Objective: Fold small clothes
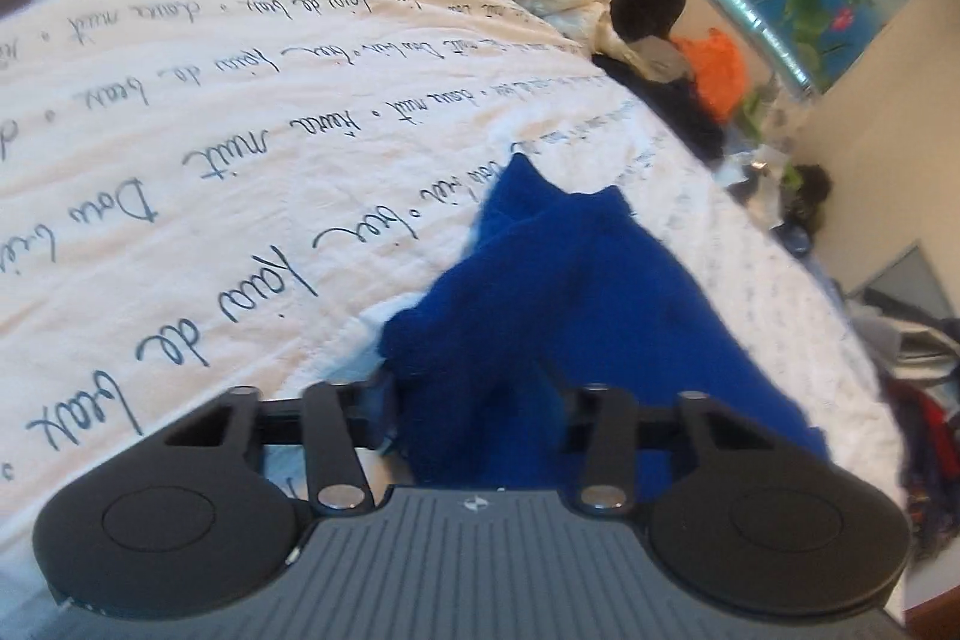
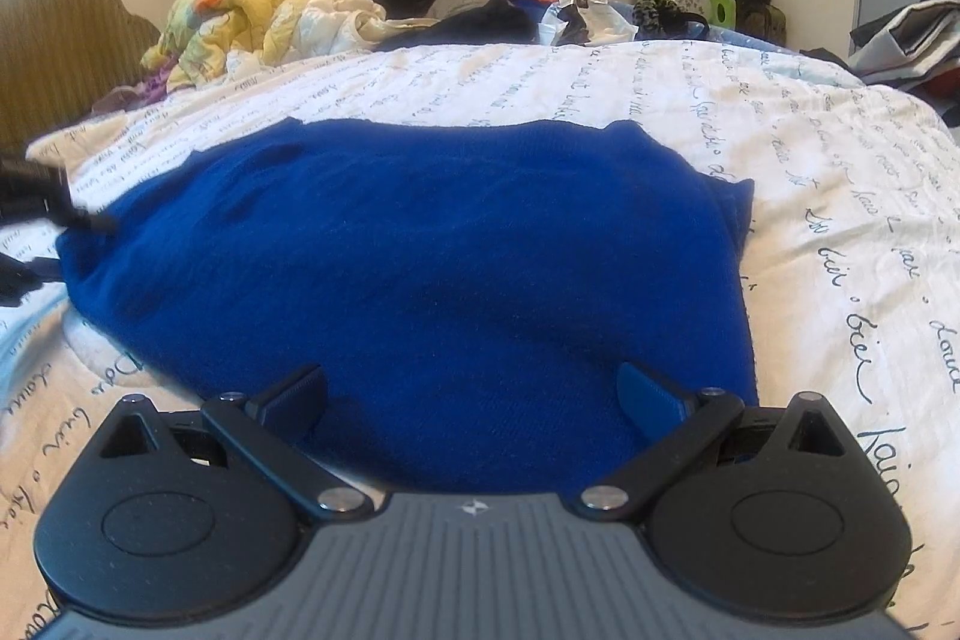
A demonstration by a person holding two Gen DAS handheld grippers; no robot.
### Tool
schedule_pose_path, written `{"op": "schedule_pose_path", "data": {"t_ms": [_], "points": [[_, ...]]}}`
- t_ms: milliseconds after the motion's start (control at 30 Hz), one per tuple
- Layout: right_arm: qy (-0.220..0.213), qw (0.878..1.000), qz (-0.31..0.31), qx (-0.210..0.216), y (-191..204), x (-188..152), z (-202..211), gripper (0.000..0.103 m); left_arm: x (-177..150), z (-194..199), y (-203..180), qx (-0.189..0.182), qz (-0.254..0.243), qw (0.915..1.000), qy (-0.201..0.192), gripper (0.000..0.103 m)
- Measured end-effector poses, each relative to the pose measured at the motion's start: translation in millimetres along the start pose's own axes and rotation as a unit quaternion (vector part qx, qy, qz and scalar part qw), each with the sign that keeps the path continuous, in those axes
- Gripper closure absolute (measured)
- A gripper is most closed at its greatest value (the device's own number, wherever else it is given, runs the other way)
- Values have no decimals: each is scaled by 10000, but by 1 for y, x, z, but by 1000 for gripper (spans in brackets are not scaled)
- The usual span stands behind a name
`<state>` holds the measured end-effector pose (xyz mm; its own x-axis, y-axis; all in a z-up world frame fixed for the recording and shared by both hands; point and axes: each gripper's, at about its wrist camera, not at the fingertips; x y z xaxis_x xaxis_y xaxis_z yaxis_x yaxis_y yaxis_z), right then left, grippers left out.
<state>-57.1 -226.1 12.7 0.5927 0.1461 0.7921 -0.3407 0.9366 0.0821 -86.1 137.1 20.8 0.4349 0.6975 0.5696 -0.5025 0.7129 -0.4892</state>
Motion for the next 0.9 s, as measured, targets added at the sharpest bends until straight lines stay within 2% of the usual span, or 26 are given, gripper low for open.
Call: {"op": "schedule_pose_path", "data": {"t_ms": [67,133,167,200,233,267,300,333,367,400,433,500,533,567,633,700,733,800,900], "points": [[-31,10000,-71,61,-3,0,1,0,1,-3,-2,311,-95,9995,-2,92],[-73,9997,-181,143,-6,0,3,0,1,-3,-5,411,-59,9991,-34,94],[-113,9992,-307,213,-10,0,4,0,0,-1,-13,530,-203,9984,-83,95],[-169,9978,-541,333,-17,0,7,0,-2,1,-28,656,-505,9964,-175,96],[-234,9942,-919,516,-27,1,10,0,-7,5,-47,634,-905,9935,-283,96],[-316,9852,-1482,806,-43,1,15,0,-15,11,-67,437,-1343,9893,-371,97],[-415,9677,-2186,1183,-62,3,20,0,-27,18,-91,146,-1891,9806,-486,97],[-524,9480,-2758,1498,-79,5,24,0,-44,28,-118,-153,-2556,9643,-672,97],[-677,9270,-3220,1800,-97,11,29,0,-65,37,-141,-504,-3209,9419,-851,97],[-812,9119,-3479,2021,-112,18,32,0,-88,44,-162,-883,-3822,9151,-936,97],[-910,9008,-3642,2182,-125,25,33,0,-112,46,-178,-1211,-4359,8872,-903,96],[-928,8840,-3877,2441,-145,39,27,0,-155,45,-194,-1649,-5078,8420,-771,96],[-812,8743,-4012,2610,-154,45,18,0,-172,41,-197,-1759,-5297,8270,-677,95],[-620,8662,-4121,2756,-161,48,6,0,-186,35,-198,-1774,-5439,8182,-572,95],[-96,8623,-4217,2803,-169,54,-17,0,-201,26,-196,-1698,-5558,8127,-431,95],[307,8663,-4189,2705,-170,60,-36,0,-203,27,-194,-1682,-5575,8116,-475,95],[466,8633,-4180,2787,-170,62,-45,0,-201,29,-193,-1701,-5565,8118,-485,95],[721,8533,-4323,2825,-172,66,-62,0,-198,33,-193,-1718,-5568,8108,-545,95],[957,8462,-4310,2985,-172,77,-85,0,-198,41,-193,-1730,-5652,8034,-720,95]]}}
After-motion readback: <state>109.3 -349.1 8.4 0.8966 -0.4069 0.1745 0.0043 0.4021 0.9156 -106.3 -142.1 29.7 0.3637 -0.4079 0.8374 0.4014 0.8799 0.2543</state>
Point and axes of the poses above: each gripper's, at about its wrist camera, not at the fingertips, and z roughly against the way its jaws point, y to its left, x to its top, and after that the axes turned 2 degrees about z, right-handed
